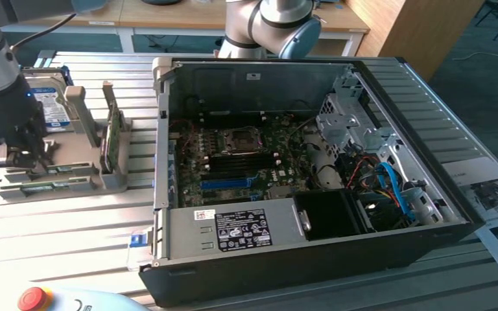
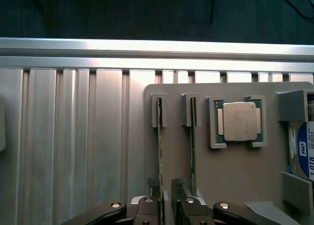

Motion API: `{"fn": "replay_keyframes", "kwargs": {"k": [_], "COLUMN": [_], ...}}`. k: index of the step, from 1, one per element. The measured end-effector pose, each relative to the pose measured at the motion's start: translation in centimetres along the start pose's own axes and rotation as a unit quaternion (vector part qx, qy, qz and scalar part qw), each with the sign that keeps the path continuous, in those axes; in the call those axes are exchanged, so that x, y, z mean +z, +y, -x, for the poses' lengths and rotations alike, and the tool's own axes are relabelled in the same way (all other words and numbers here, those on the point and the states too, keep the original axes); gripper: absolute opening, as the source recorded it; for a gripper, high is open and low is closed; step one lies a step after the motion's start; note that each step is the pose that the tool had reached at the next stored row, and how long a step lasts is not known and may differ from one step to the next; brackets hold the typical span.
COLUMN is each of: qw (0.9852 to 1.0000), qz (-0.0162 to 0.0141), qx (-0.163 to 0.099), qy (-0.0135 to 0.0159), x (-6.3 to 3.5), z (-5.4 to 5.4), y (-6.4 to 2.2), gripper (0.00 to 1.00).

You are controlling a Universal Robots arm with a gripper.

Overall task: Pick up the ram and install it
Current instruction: 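Pick up the ram and move it above insertion slot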

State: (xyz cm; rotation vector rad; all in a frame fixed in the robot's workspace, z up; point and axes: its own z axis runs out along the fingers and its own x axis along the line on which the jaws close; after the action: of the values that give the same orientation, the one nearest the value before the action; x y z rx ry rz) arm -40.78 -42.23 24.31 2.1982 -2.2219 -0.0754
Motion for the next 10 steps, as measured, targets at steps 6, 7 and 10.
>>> {"fn": "replay_keyframes", "kwargs": {"k": [6, 7, 10], "qw": [1.0000, 1.0000, 1.0000], "qz": [0.0000, 0.0000, 0.0000], "qx": [0.000, 0.000, 0.000], "qy": [0.0000, 0.0000, 0.0000], "x": [-0.01, -0.02, -0.02], "z": [-0.10, -0.11, -0.16], "y": [-0.28, -0.32, -0.45], "gripper": [0.24, 0.24, 0.24]}}
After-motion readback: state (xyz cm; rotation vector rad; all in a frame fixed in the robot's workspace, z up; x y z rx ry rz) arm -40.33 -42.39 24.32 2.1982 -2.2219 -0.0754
